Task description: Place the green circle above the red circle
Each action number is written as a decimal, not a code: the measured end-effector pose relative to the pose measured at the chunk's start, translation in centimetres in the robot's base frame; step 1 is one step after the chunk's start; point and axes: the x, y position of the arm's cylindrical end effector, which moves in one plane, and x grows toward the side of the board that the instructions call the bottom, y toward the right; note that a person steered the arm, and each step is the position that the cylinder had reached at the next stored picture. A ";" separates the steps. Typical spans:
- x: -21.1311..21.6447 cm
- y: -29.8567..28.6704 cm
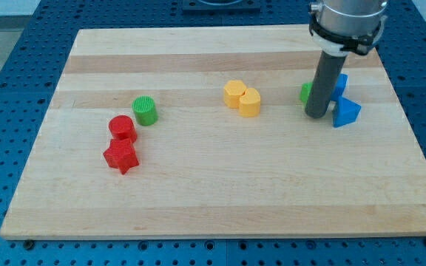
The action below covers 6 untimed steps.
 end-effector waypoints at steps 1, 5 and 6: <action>-1.1 0.0; 7.1 -14.9; 4.4 -20.9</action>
